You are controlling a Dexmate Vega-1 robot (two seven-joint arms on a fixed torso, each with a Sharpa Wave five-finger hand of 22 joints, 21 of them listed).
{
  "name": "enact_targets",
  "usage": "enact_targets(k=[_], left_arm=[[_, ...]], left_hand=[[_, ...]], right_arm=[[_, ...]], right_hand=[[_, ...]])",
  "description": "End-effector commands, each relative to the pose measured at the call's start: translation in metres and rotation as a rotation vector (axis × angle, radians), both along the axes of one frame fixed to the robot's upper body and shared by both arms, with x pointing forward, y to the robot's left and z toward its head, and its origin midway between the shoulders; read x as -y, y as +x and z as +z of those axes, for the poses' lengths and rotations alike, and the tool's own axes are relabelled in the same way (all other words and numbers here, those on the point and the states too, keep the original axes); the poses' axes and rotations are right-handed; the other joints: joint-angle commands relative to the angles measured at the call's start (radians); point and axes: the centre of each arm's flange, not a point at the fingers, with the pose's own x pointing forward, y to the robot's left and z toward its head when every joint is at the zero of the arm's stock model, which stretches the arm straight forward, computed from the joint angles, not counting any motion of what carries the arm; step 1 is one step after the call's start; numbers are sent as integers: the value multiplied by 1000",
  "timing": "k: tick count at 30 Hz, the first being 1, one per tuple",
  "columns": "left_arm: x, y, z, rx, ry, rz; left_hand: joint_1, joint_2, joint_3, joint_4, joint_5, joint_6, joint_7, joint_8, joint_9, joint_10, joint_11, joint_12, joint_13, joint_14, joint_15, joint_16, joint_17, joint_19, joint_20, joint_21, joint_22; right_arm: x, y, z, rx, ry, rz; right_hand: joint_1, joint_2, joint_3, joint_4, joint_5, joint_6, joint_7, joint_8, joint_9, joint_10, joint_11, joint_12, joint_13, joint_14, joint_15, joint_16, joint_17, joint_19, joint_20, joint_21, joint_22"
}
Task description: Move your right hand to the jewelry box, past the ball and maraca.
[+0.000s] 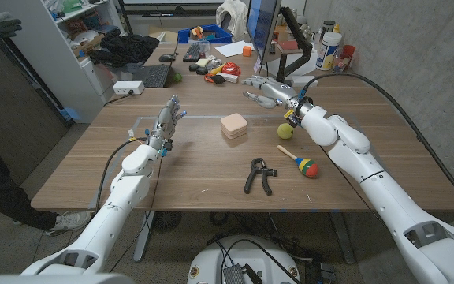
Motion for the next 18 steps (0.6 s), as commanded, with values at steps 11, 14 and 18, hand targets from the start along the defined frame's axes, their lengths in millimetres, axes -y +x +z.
enact_targets(k=[11,14,18], left_arm=[[0,-3,-3,-2,-6,6],[0,-4,-3,-2,-5,8],[0,-5,-4,-3,-4,8]], left_hand=[[5,18,9,-3,6,3,-5,6,3,6,-2,4,5,-22,8,5,4,-89,9,-4,2],[5,18,9,-3,7,4,-6,6,3,7,-1,4,5,-22,7,5,4,-89,8,-5,2],[6,18,10,-3,7,5,-6,7,3,6,-4,3,5,-22,7,4,4,-89,8,-5,2]], right_arm=[[-11,1,-6,-2,-85,-12],[-12,2,-7,-12,-89,-6],[-15,2,-7,-7,-114,-12]], right_hand=[[14,17,14,5,-1,3,-3,0,6,-3,-11,-7,2,-9,-30,2,5,-6,-32,-9,6],[15,17,14,5,-1,3,1,-1,6,-5,-9,-8,2,-10,-32,2,5,-7,-33,-10,6],[17,18,16,7,-1,1,6,-2,6,-7,-9,-9,2,-13,-31,2,5,-7,-34,-12,6]])
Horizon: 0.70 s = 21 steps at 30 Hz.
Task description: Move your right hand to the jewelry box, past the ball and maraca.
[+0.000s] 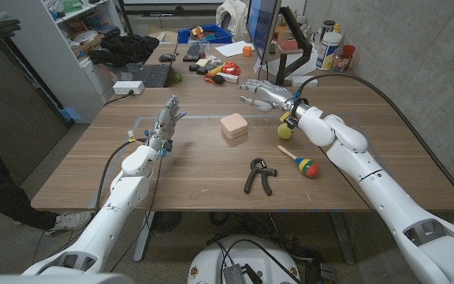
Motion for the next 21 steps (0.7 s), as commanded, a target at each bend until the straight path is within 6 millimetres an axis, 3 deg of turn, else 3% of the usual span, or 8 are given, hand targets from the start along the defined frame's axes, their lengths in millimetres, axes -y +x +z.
enact_targets(k=[1,21], left_arm=[[0,-2,-1,-2,1,5],[-2,-2,-3,-10,3,10]], left_hand=[[6,18,6,1,7,-1,-1,7,3,3,0,3,5,-22,7,4,4,-89,7,-2,2],[9,20,8,0,8,5,-1,8,4,9,-3,4,5,-21,6,4,4,-87,9,-5,2]], right_arm=[[-6,0,-2,-3,-46,-7],[-16,8,-5,-7,-117,-49]], right_hand=[[9,14,8,-1,-1,1,7,-2,2,-3,-1,-1,2,-9,-34,2,5,-8,-35,-2,6],[14,17,14,9,0,-15,29,-9,2,-25,9,-11,2,-35,-33,-3,7,-21,-43,-13,7]])
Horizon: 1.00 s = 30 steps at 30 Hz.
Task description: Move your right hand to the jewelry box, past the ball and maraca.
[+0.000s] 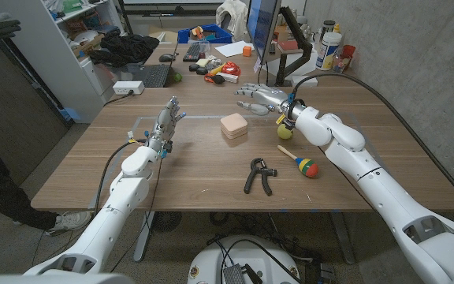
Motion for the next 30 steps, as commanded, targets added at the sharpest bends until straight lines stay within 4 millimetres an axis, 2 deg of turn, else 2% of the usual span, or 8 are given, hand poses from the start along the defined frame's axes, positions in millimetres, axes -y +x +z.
enact_targets(k=[1,30], left_arm=[[-1,1,-1,-4,1,2],[1,-1,-3,-5,-2,1]], left_hand=[[10,20,8,-1,8,6,-1,5,4,4,2,4,5,-21,6,4,4,-87,9,-1,2],[15,21,12,-2,11,8,-4,5,5,4,-2,1,5,-22,4,4,4,-85,7,-6,2]], right_arm=[[-6,5,-1,-6,-37,-18],[-12,11,-8,-35,-93,-39]], right_hand=[[14,17,6,1,0,-1,8,-2,1,-3,6,-3,2,-10,-29,-3,2,-8,-38,-2,2],[18,19,13,13,1,-9,51,-3,0,-6,22,-4,1,-15,-28,1,2,-9,-40,-9,3]])
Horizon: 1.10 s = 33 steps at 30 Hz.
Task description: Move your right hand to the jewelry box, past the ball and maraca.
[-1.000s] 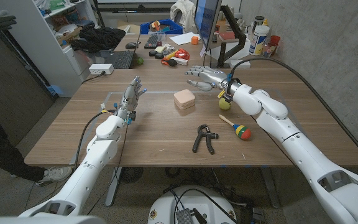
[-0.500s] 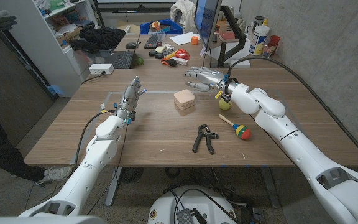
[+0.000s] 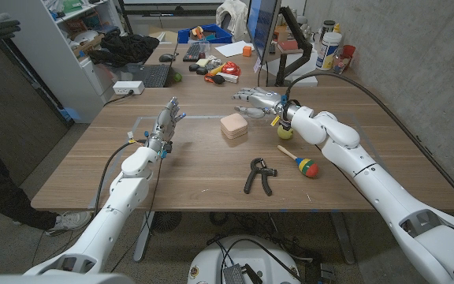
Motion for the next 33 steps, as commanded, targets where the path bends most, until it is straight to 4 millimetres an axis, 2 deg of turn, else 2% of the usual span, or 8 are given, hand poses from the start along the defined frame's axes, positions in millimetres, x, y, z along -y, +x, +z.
enact_targets(k=[1,6,10,15,23,24,33], left_arm=[[1,-2,-1,1,-3,0],[2,-2,-2,0,-3,0],[2,-2,-2,0,-5,-1],[2,-2,-3,-3,-7,-2],[2,-2,-5,-4,-8,-4],[2,-2,-5,-4,-8,-4],[1,-2,-6,-8,-8,-4]], left_hand=[[10,15,6,-2,11,2,0,5,5,3,-2,0,5,-22,4,3,4,-85,6,-6,2],[10,15,6,-1,11,-3,1,3,5,1,1,-1,6,-24,6,3,4,-86,6,-8,2],[10,14,5,-1,11,-4,1,2,5,-1,-2,-2,6,-26,6,2,4,-86,6,-9,2],[8,13,4,0,11,-10,2,0,5,-5,4,-3,6,-28,7,1,4,-86,6,-10,3],[6,12,3,2,11,-11,3,0,5,-9,6,-3,6,-29,7,1,5,-87,6,-12,3],[6,12,3,2,10,-15,4,-2,5,-13,8,-4,6,-29,9,0,5,-86,7,-12,3],[3,11,1,4,10,-16,3,-2,5,-15,11,-4,6,-31,7,-1,5,-85,5,-13,3]], right_arm=[[-2,1,-4,-10,-22,-8],[-3,2,-5,-13,-29,-12],[-4,2,-5,-21,-35,-16],[-5,3,-5,-28,-47,-23],[-7,5,-5,-29,-51,-24],[-8,5,-5,-30,-54,-24],[-11,8,-6,-36,-65,-27]], right_hand=[[13,14,3,3,1,4,7,-3,3,3,7,-4,1,-6,-29,1,2,-9,-40,-1,3],[13,13,4,6,1,11,2,0,3,7,4,-2,1,-6,-30,2,3,-8,-40,-2,4],[13,13,4,8,1,10,9,0,3,5,5,-2,1,-6,-29,2,3,-8,-40,-3,4],[9,10,2,15,-1,13,-9,0,3,0,-7,-4,2,-12,-27,2,4,-10,-40,-5,4],[6,9,1,20,-2,11,-13,0,3,-5,-7,-5,2,-17,-26,1,4,-13,-40,-8,4],[4,7,-1,23,-3,15,-27,1,3,-1,-5,-3,2,-17,-26,2,5,-13,-39,-9,4],[2,6,-3,27,-4,15,-29,1,3,0,-7,-3,3,-19,-27,3,5,-13,-40,-11,5]])
